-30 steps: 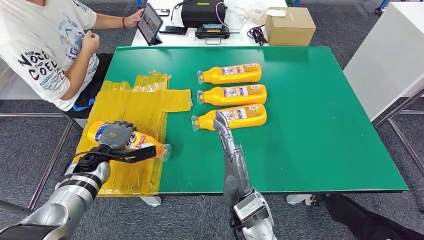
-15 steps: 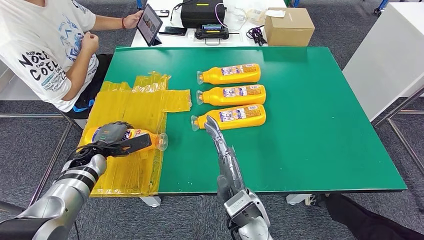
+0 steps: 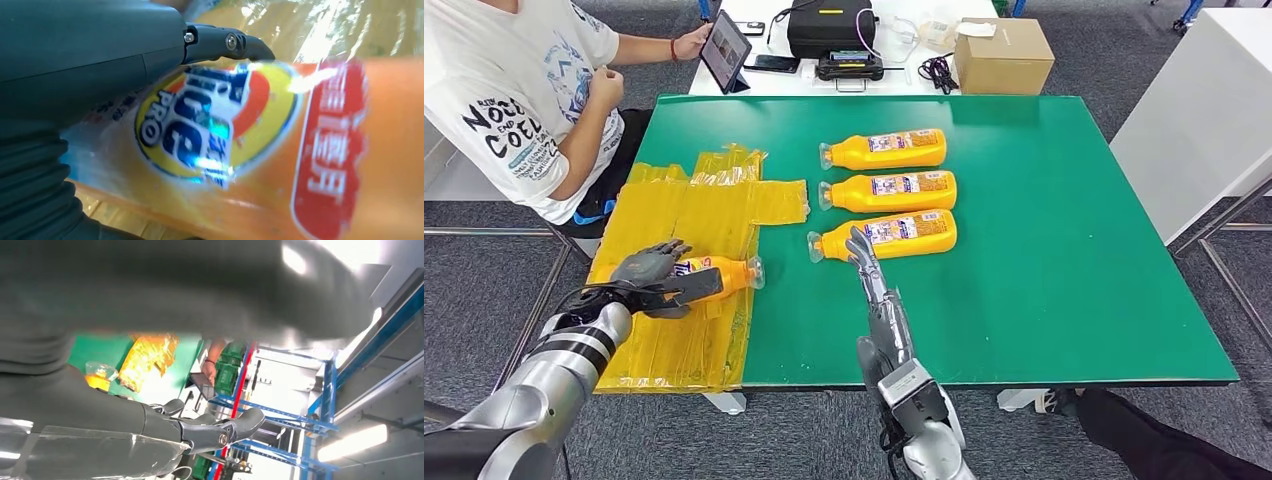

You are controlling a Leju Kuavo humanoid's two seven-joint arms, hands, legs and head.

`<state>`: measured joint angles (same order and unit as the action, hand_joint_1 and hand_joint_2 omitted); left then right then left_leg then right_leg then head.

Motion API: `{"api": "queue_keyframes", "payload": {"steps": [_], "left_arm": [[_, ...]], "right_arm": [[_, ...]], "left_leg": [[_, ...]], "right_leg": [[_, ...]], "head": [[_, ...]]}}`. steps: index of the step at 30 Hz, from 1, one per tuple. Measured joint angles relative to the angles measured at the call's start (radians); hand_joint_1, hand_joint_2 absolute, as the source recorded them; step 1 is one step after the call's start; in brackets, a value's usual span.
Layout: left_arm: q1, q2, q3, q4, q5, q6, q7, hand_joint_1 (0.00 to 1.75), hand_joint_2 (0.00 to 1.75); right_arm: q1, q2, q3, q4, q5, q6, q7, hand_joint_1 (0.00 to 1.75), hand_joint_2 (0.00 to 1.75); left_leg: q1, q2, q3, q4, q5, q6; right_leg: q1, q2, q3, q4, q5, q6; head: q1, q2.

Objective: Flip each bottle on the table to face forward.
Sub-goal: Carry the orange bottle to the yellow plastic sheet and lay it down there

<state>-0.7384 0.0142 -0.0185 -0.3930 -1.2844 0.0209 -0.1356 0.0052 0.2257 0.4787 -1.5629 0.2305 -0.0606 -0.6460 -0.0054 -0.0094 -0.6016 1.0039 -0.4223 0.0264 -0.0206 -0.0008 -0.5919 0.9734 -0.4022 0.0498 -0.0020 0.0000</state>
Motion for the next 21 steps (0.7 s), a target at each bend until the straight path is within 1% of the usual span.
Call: {"api": "queue_keyframes", "payload": {"steps": [4, 6, 8, 13, 15, 19, 21], "left_arm": [[-0.004, 0.014, 0.043, 0.004, 0.121, -0.123, -0.076, 0.00, 0.00], [-0.003, 0.024, 0.069, 0.005, 0.163, -0.166, -0.106, 0.00, 0.00], [-0.002, 0.030, 0.088, 0.005, 0.179, -0.185, -0.118, 0.00, 0.00], [-0.001, 0.035, 0.111, 0.006, 0.191, -0.195, -0.128, 0.00, 0.00], [0.000, 0.037, 0.123, 0.007, 0.221, -0.219, -0.148, 0.00, 0.00], [0.005, 0.045, 0.170, 0.008, 0.356, -0.321, -0.230, 0.00, 0.00], [0.014, 0.046, 0.194, 0.006, 0.423, -0.371, -0.290, 0.00, 0.00]], "right_arm": [[-0.010, 0.007, -0.006, 0.029, -0.007, -0.007, 0.005, 0.00, 1.75], [-0.015, 0.010, -0.008, 0.047, -0.011, -0.010, 0.006, 0.00, 1.75], [-0.020, 0.013, -0.009, 0.062, -0.015, -0.012, 0.006, 0.00, 1.75], [-0.025, 0.017, -0.010, 0.084, -0.017, -0.013, 0.006, 0.00, 1.75], [-0.028, 0.017, -0.011, 0.091, -0.017, -0.014, 0.006, 0.00, 1.75], [-0.039, 0.017, -0.011, 0.111, -0.020, -0.019, 0.006, 0.00, 1.75], [-0.045, 0.018, -0.011, 0.125, -0.023, -0.020, 0.004, 0.00, 1.75]], "left_leg": [[0.000, 0.000, 0.003, 0.000, 0.000, 0.000], [0.000, 0.000, 0.004, -0.001, 0.000, 0.000], [0.000, 0.000, 0.006, -0.001, 0.000, 0.000], [0.000, 0.000, 0.007, 0.000, 0.000, -0.001], [0.000, 0.000, 0.007, -0.001, 0.000, -0.001], [0.000, -0.001, 0.008, -0.001, 0.000, -0.001], [0.000, 0.000, 0.008, -0.001, 0.000, -0.001]], "right_leg": [[0.000, 0.000, 0.003, 0.000, 0.000, 0.000], [0.000, 0.000, 0.004, 0.000, 0.000, 0.000], [0.000, 0.000, 0.006, 0.000, 0.000, 0.000], [0.000, 0.000, 0.007, 0.000, 0.000, 0.000], [0.000, 0.000, 0.007, 0.000, 0.000, 0.000], [0.000, 0.000, 0.008, 0.000, -0.001, 0.000], [0.000, 0.000, 0.007, 0.000, -0.001, 0.000]], "head": [[0.000, 0.000], [0.000, 0.000], [0.000, 0.000], [0.000, 0.000], [0.000, 0.000], [0.000, 0.000], [0.000, 0.000]]}}
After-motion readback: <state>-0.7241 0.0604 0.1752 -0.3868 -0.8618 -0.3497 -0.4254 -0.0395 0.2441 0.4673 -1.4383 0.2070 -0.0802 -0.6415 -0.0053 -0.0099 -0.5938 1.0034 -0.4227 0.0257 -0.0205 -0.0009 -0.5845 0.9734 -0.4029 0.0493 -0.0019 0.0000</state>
